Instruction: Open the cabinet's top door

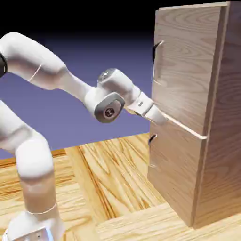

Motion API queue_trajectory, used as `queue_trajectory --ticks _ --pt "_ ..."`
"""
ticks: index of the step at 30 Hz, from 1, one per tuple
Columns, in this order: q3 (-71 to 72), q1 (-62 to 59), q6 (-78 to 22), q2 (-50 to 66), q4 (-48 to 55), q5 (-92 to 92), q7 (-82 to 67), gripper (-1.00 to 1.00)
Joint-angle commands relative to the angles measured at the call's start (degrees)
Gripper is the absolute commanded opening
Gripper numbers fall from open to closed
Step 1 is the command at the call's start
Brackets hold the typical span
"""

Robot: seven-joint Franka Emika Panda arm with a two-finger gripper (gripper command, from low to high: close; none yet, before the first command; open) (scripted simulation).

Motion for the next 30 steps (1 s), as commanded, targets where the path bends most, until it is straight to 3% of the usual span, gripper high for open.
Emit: queue_trajectory --ticks 1,30 --pt "1.07 -1.09 -0.37 -0.92 0.31 2.5 -1.36 0.0" --pt "32.06 -32.69 -11.18 -27.54 9.18 74.77 -40.68 0.0"
